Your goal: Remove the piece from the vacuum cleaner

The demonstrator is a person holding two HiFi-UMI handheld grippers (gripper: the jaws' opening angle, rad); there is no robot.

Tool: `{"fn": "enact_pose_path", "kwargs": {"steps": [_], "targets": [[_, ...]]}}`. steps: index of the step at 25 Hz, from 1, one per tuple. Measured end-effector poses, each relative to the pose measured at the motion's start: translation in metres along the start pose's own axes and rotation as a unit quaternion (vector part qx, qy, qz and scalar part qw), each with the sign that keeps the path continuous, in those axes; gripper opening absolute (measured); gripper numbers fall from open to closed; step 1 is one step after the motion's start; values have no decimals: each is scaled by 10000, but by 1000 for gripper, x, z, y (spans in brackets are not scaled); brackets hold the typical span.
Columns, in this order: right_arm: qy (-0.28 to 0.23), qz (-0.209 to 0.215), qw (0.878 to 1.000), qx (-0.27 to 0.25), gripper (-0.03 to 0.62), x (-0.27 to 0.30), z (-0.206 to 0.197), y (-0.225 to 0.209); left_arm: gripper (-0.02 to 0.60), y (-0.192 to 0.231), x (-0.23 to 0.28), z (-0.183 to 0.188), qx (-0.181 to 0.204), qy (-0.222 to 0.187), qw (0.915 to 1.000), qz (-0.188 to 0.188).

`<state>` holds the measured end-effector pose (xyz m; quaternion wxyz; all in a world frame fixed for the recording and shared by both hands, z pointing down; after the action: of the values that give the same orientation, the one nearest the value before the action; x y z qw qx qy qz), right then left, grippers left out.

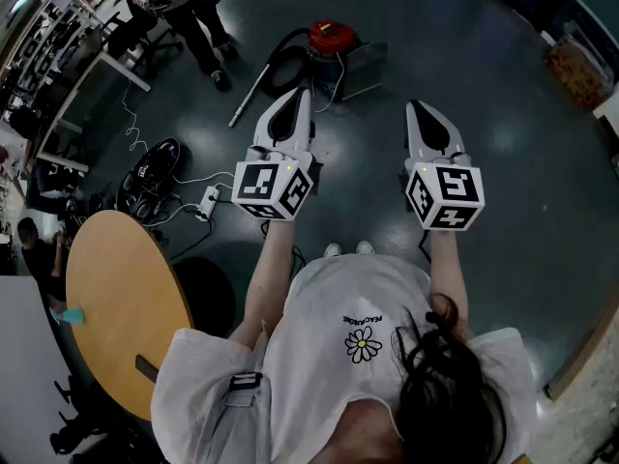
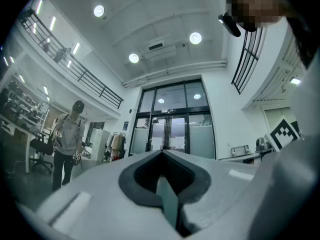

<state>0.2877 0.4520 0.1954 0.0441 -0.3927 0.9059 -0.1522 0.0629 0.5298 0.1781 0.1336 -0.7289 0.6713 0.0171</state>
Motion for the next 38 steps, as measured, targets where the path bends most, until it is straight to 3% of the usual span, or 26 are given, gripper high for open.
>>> {"fn": "enact_pose_path", "kwargs": {"steps": [17,24,32,38], "targets": [[70,89,9999,4,23,21,-4,-21,2,-1,17,-15,88,127,9999,-31],[414,324,9984,231,23,32,-34,-32,2,-3,2,-45,-3,478,9987,186],[886,375,9953,136,23,93,-60,-34,2,37,32,-91,-347,692,9966,292],[1066,334,9937,-34,23,176,-57,-40,2,100,87,-132,-668,497,9957,406]]}}
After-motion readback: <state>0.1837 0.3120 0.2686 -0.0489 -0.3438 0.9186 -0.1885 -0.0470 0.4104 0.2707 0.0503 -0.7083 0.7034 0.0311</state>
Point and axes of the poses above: the fingertips, and each gripper's own axes: x forward along the fingers, y to its left, z out of its top, the point moved 8 cm from there along -x, backward along the fingers, and after that the axes turned 15 degrees about x, right-handed, at the moved point
